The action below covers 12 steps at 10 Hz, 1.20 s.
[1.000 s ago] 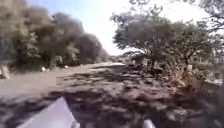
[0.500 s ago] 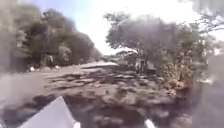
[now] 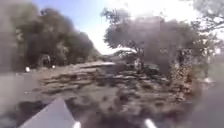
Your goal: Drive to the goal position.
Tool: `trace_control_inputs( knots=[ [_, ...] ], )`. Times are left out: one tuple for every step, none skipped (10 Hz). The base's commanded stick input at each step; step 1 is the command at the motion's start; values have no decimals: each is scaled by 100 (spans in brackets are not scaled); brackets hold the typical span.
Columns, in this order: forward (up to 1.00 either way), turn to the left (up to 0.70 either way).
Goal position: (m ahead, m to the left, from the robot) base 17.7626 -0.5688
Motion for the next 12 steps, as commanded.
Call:
trace_control_inputs(
  knots=[
    [50, -12],
    [50, -33],
    [50, -49],
    [50, -20],
    [50, -3],
    [50, 0],
    [50, 0],
    [50, 0],
    [50, 0],
    [50, 0],
    [50, 0],
    [50, 0]
  ],
)
